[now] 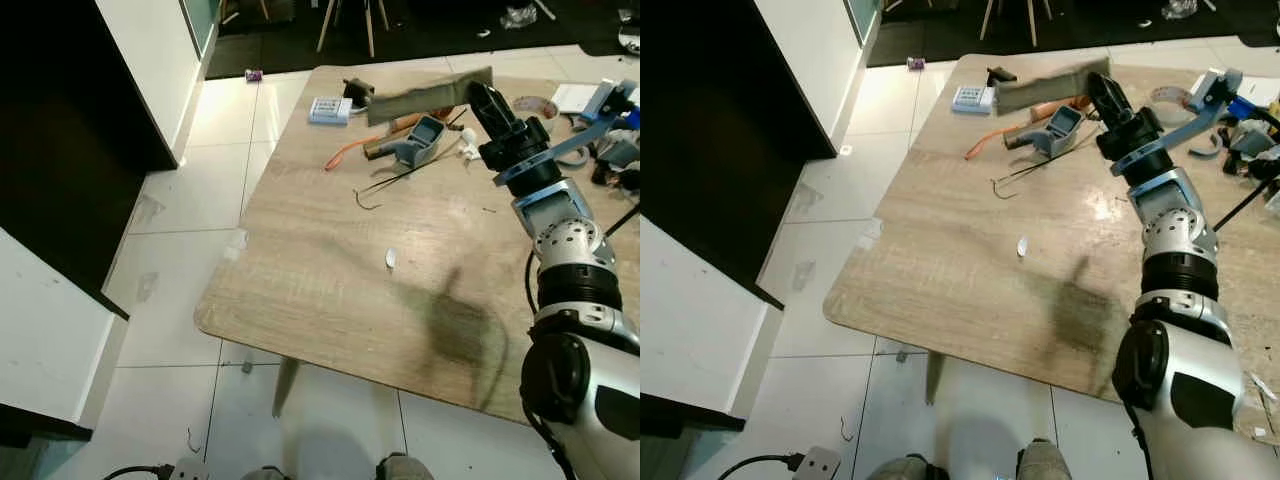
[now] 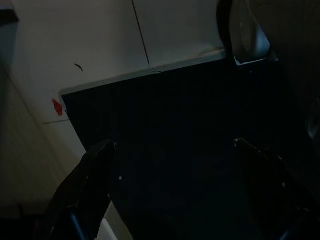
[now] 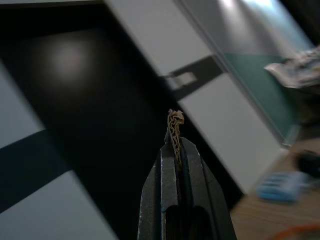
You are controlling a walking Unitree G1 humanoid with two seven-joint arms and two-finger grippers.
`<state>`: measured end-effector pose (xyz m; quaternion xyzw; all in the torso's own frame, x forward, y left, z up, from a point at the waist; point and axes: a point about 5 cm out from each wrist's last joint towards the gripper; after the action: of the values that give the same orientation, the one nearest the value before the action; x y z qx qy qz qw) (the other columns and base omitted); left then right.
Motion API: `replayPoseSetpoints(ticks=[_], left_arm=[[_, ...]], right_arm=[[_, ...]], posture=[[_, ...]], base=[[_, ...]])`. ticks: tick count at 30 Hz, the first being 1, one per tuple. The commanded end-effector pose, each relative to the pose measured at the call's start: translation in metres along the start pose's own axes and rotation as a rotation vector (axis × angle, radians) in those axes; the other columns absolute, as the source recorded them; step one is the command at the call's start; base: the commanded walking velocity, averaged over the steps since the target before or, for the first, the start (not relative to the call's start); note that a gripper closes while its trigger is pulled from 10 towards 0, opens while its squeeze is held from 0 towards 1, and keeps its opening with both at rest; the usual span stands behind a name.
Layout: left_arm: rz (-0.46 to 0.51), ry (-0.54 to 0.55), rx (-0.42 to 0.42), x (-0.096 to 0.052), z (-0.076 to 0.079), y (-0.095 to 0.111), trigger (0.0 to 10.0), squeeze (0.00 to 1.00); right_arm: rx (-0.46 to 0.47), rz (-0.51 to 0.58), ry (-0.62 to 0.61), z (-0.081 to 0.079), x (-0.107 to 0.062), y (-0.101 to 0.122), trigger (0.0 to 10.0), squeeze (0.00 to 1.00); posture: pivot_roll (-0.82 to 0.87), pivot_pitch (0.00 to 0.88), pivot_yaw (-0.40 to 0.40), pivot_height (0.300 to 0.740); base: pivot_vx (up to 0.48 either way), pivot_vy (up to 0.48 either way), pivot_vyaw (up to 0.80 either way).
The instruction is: Picking trash to rubbish bin
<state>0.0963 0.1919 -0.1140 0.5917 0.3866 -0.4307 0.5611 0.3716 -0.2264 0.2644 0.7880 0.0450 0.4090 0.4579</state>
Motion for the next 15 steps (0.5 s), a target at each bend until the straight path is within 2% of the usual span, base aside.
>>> replayPoseSetpoints(ticks=[1, 3, 5, 6, 7, 9, 15], left_arm=[[-0.016, -0.038, -0.025, 0.001, 0.011, -0.005, 10.0, 0.00], [-0.018, -0.037, -0.028, 0.001, 0.011, -0.005, 10.0, 0.00], [-0.028, -0.026, -0.041, 0.000, 0.009, -0.008, 10.0, 0.00], [-0.034, -0.016, -0.050, 0.000, 0.007, -0.009, 10.0, 0.00], [-0.037, -0.010, -0.057, 0.000, 0.006, -0.010, 10.0, 0.00], [-0.039, -0.002, -0.063, 0.000, 0.005, -0.009, 10.0, 0.00], [-0.037, 0.002, -0.068, 0.000, 0.005, -0.007, 10.0, 0.00]], right_arm=[[0.036, -0.005, 0.052, -0.006, 0.000, -0.006, 0.7, 0.00], [0.050, -0.006, 0.087, -0.010, -0.001, -0.007, 0.7, 0.00], [0.098, -0.060, 0.249, -0.032, -0.004, -0.021, 3.8, 0.00], [0.133, -0.109, 0.348, -0.047, -0.008, -0.033, 10.0, 0.00], [0.167, -0.141, 0.413, -0.059, -0.011, -0.041, 10.0, 0.00], [0.210, -0.166, 0.463, -0.070, -0.013, -0.051, 10.0, 0.00], [0.256, -0.176, 0.502, -0.080, -0.013, -0.056, 10.0, 0.00]], posture=[[-0.08, 0.056, 0.072, 0.740], [-0.08, 0.054, 0.072, 0.740], [-0.08, 0.050, 0.070, 0.740], [-0.07, 0.050, 0.070, 0.740], [-0.07, 0.049, 0.070, 0.740], [-0.07, 0.047, 0.069, 0.740], [-0.07, 0.045, 0.072, 0.740]], base=[[0.000, 0.000, 0.00], [0.000, 0.000, 0.00], [0.000, 0.000, 0.00], [0.000, 0.000, 0.00], [0.000, 0.000, 0.00], [0.000, 0.000, 0.00], [0.000, 0.000, 0.00]])
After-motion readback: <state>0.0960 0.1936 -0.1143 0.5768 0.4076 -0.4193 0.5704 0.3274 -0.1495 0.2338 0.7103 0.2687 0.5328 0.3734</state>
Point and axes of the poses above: a point about 5 cm out from each wrist's last joint towards the gripper, its own x axis pointing out of the wrist towards the gripper, its own y axis along the axis of the wrist's last joint, z = x × y, and after that the axes turned 10 degrees about -x, right-handed
